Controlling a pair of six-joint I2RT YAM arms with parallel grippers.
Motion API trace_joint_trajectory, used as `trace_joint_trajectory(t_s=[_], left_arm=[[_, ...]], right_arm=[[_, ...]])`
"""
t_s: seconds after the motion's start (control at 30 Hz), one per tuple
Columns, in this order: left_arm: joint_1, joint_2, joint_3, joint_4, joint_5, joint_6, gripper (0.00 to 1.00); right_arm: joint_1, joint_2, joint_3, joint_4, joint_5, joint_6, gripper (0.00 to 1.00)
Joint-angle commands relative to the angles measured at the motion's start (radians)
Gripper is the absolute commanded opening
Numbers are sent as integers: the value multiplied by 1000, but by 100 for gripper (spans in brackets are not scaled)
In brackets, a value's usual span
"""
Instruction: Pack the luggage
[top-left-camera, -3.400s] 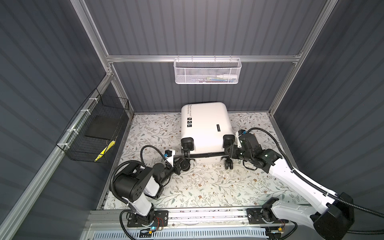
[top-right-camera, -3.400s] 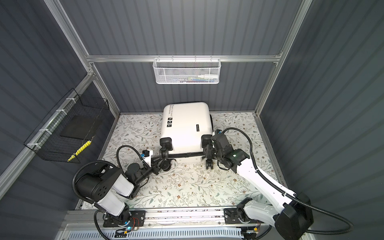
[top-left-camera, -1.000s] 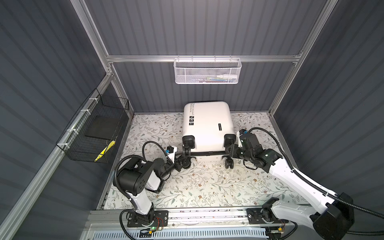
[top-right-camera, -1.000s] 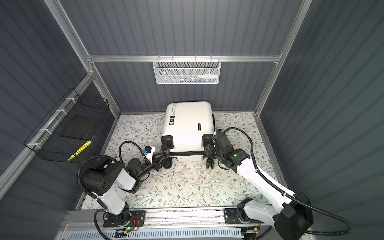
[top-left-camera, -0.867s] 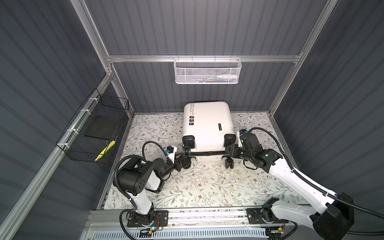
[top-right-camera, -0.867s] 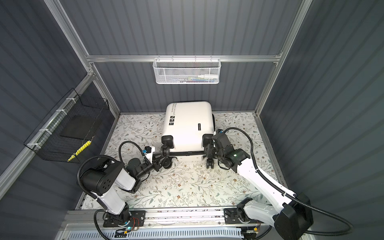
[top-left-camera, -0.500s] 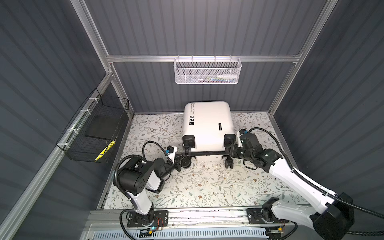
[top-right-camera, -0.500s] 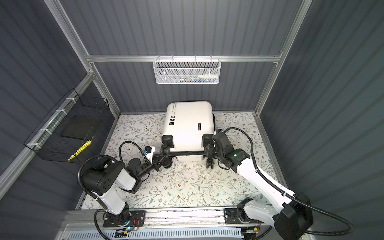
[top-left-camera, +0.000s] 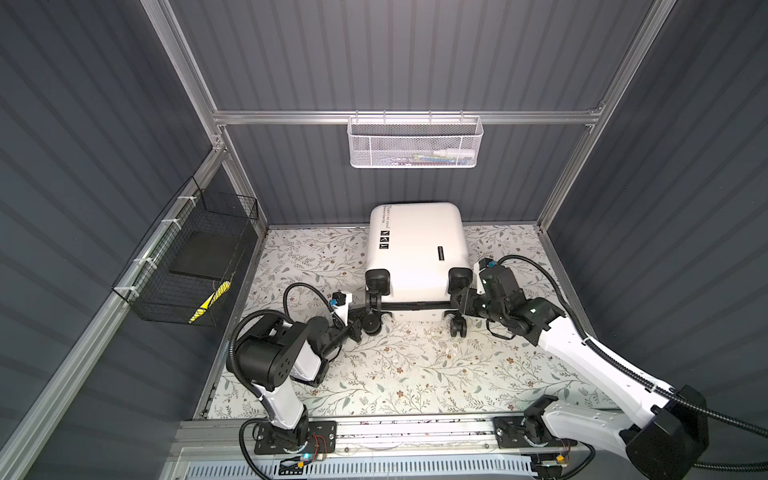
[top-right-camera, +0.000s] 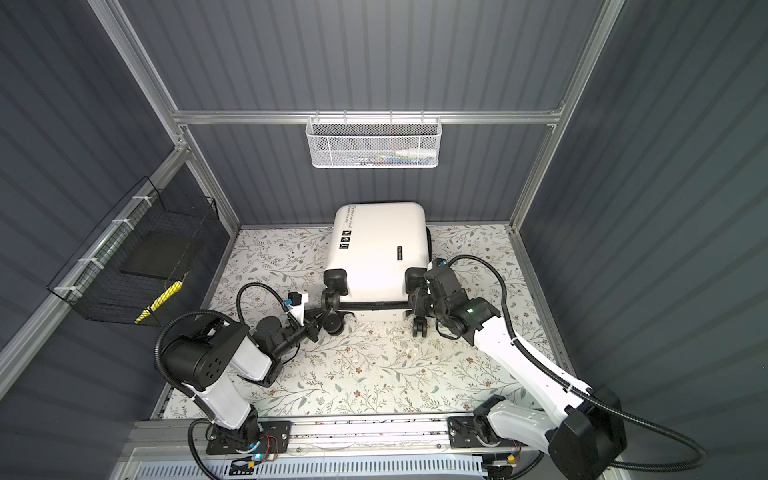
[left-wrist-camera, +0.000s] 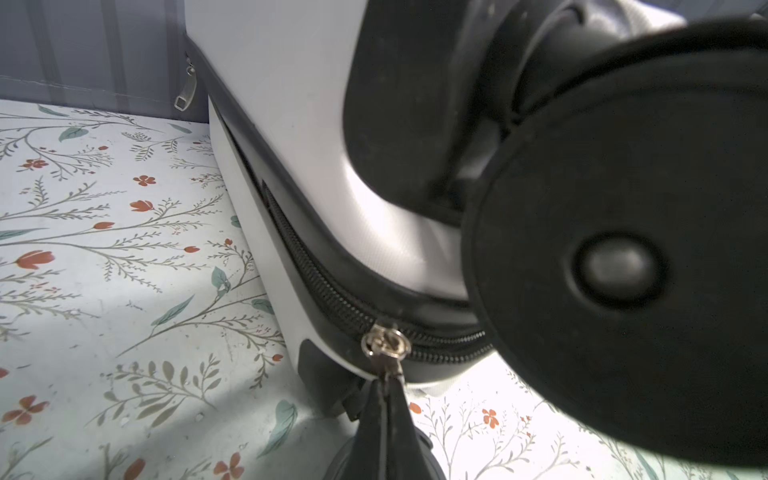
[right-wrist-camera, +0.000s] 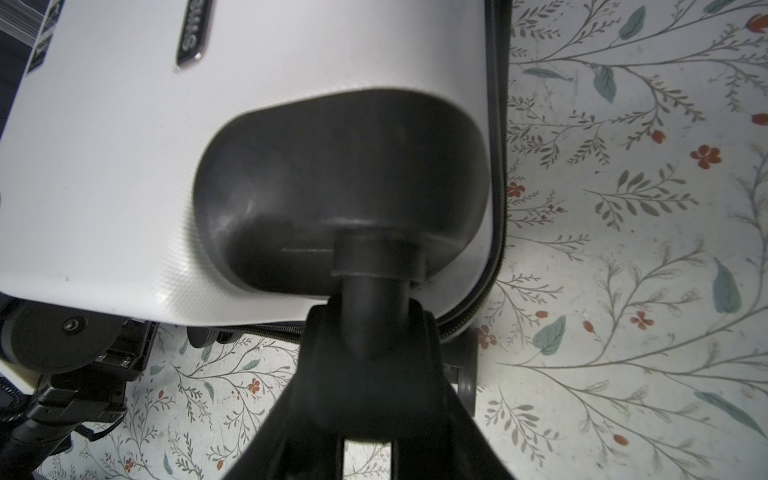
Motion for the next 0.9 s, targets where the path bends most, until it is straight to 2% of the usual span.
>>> trace_joint_trajectory(t_s=[0.0, 0.33, 0.57, 0.67, 0.77, 0.87], left_arm=[[-2, -34, -15, 31, -6, -22, 0], [-12, -77, -68, 31, 9, -111, 0], [-64, -94, -96, 30, -25, -129, 0], [-79, -86, -110, 31, -62, -132, 0], [-81, -78, -123, 31, -152, -143, 0], [-81, -75, -128, 27, -205, -143, 8]], right_arm=[[0, -6, -14, -104, -39, -36, 8], [-15, -18, -44, -99, -44, -33, 8], [-32, -21, -66, -103, -39, -33, 7], [-43, -48, -75, -105, -39, -33, 7], [-46, -53, -74, -111, -43, -33, 6], [-46, -55, -72, -118, -38, -36, 6]])
